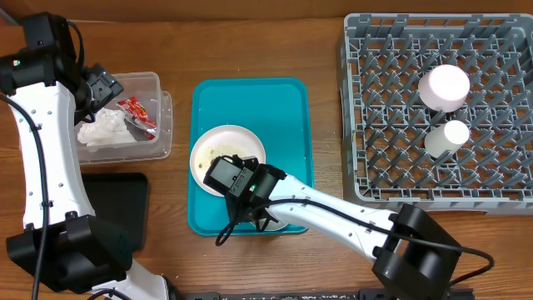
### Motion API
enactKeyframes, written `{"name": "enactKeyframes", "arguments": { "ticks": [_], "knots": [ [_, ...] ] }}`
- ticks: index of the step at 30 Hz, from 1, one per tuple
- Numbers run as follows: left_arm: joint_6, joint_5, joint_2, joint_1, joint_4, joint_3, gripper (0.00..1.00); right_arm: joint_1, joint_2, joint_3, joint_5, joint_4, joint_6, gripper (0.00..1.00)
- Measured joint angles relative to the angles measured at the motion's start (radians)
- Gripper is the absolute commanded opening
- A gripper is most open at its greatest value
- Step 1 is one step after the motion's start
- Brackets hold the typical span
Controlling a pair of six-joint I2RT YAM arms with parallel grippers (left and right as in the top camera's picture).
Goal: Sort waste into correct bins and load items into the dishwasher
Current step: 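Grasp the rim of the small white bowl with the right gripper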
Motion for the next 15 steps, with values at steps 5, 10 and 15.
{"name": "enactKeyframes", "arguments": {
  "ticks": [5,10,15],
  "knots": [
    [0.0,0.0,0.0,0.0,0.0,0.0,1.0,0.011,0.052,0.0,-0.04,0.016,0.02,0.51],
    [0.0,0.0,0.0,0.0,0.0,0.0,1.0,0.014,0.091,0.0,-0.065,0.002,0.031,0.3],
    [0.0,0.0,0.0,0.0,0.0,0.0,1.0,0.014,0.091,0.042,-0.07,-0.051,0.032,0.09]
  ]
}}
